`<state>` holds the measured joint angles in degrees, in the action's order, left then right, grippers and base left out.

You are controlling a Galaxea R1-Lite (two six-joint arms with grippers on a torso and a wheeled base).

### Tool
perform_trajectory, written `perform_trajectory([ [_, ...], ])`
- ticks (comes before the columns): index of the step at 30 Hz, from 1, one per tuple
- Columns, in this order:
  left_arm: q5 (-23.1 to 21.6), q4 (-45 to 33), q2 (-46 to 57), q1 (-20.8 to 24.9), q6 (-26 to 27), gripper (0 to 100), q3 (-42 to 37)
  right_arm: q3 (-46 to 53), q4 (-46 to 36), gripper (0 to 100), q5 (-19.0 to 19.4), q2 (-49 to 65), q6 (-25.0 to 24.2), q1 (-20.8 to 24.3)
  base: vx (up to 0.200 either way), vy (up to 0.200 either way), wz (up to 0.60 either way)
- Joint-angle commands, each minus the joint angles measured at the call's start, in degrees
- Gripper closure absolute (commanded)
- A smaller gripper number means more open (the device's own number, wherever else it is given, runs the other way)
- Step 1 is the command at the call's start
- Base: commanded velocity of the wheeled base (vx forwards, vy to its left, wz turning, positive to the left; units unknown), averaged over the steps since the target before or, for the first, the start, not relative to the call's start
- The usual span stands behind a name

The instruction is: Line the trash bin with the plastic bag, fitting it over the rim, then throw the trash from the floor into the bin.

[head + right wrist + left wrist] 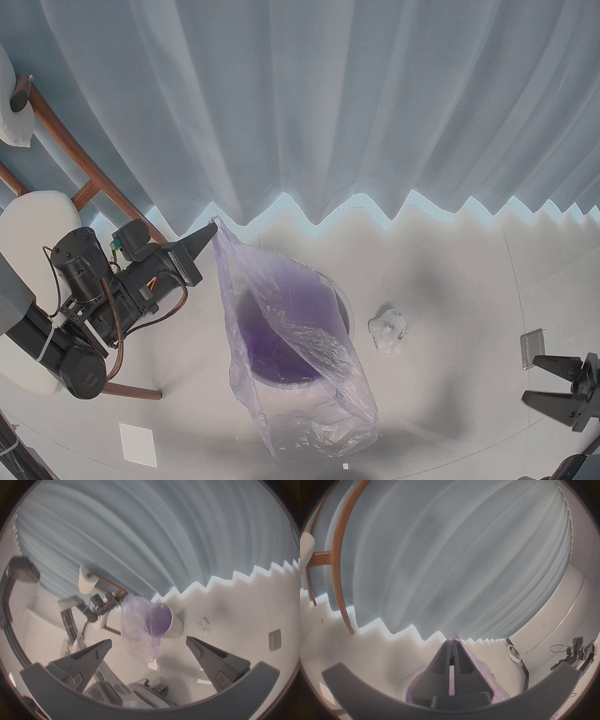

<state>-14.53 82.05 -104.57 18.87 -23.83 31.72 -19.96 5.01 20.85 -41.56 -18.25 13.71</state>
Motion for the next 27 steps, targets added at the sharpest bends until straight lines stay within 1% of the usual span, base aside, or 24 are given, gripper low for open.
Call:
perform_trajectory([
  [1,0.12,0.65,0.33,0.03,0.10,100,-2.01,3.61,0.09,0,3.85,-7.31,9.37,0.70,0.000,0.000,0.00],
  [2,0.12,1.27,0.33,0.11,0.10,100,-2.36,3.78,0.00,0,4.29,-8.28,11.75,0.70,0.000,0.000,0.00],
  [3,0.12,1.53,0.24,0.11,0.10,100,-2.54,3.78,0.00,0,4.47,-8.63,12.27,0.79,0.000,0.000,0.00],
  [4,0.12,2.50,0.16,0.11,0.10,100,-3.07,3.61,0.18,0,4.47,-10.21,13.94,0.79,0.000,0.000,0.00],
  [9,0.12,3.90,-0.19,0.03,0.28,100,-5.00,3.26,0.61,0,4.64,-13.99,17.63,1.49,0.000,0.000,0.00],
  [10,0.12,3.90,-0.19,0.03,0.28,100,-5.00,3.17,0.61,0,4.64,-13.99,17.72,1.67,0.000,0.000,0.00],
  [11,0.12,3.99,-0.11,0.03,0.28,100,-5.44,2.99,1.32,0,4.64,-14.60,18.25,3.60,0.000,0.000,0.00],
  [13,0.12,3.99,-0.11,0.03,0.28,100,-5.44,2.99,2.46,0,4.55,-14.96,18.25,6.06,0.000,0.000,0.00],
  [14,0.12,3.99,-0.11,0.03,0.28,100,-5.44,2.99,2.46,0,4.55,-14.96,18.25,6.06,0.000,0.000,0.00],
  [15,0.12,3.99,-0.19,0.03,0.28,100,-5.44,3.26,3.16,0,4.47,-15.75,18.25,7.91,0.000,0.000,0.00],
  [16,0.03,3.99,-0.28,0.03,0.28,100,-5.26,3.34,3.34,0,4.38,-16.19,18.34,8.52,0.000,0.000,0.00],
  [18,0.03,3.99,-0.28,0.03,0.28,100,-5.26,3.26,3.34,0,4.38,-16.71,18.43,8.96,0.000,0.000,0.00],
  [21,0.03,3.99,-0.37,0.03,0.28,100,-5.18,2.38,4.04,0,3.94,-18.91,19.39,10.81,0.000,0.000,0.00],
  [24,0.03,3.99,-0.37,0.03,0.28,100,-5.09,2.29,4.83,0,3.32,-21.11,19.48,11.16,0.000,0.000,0.00],
  [27,-0.06,3.99,-0.37,0.03,0.28,100,-4.83,2.03,7.82,0,3.24,-25.59,19.66,12.48,0.000,0.000,0.00],
])
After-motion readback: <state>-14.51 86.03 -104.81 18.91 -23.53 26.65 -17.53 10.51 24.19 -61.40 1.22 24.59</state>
